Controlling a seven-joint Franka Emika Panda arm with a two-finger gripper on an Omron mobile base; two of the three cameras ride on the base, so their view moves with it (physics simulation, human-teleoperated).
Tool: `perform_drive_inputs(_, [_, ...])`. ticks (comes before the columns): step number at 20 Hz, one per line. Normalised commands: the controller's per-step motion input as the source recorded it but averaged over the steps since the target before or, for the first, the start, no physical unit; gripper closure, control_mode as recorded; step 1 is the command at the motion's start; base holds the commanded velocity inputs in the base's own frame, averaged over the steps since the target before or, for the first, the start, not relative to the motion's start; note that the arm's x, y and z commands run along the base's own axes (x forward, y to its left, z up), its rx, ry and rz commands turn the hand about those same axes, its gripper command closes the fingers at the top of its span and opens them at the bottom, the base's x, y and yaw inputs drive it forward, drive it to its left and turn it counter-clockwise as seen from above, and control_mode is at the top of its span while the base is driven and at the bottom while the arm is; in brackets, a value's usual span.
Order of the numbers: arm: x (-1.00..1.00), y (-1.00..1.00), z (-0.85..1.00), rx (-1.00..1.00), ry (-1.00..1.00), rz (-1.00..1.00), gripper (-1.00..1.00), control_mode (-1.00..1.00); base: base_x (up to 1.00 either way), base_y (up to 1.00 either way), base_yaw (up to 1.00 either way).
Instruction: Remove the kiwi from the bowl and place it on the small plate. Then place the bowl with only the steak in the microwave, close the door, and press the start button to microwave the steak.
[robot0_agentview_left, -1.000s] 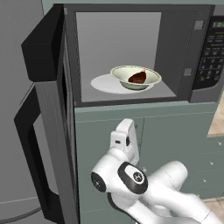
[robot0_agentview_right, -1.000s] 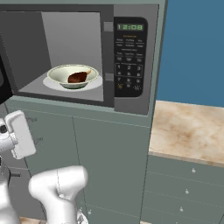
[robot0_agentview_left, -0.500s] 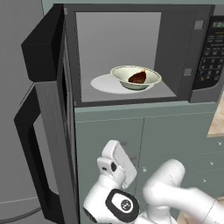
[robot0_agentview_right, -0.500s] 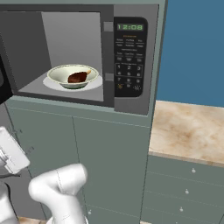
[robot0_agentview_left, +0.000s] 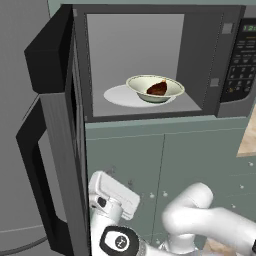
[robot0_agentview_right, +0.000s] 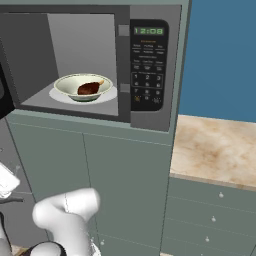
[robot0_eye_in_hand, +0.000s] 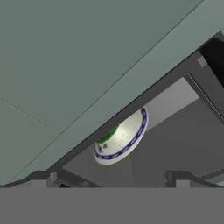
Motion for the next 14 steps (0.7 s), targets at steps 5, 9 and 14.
perform_drive_inputs(5, [-0.01,0.96,-0.02,-0.15,0.07,-0.01,-1.0,-1.0,0.0,0.0,0.0])
perform_drive_inputs(9, [0.0,0.86,-0.27,-0.11,0.07,-0.02,-1.0,-1.0,0.0,0.0,0.0])
perform_drive_inputs(14, [-0.22,0.67,-0.02,-0.04,-0.02,-0.07,-1.0,-1.0,0.0,0.0,0.0])
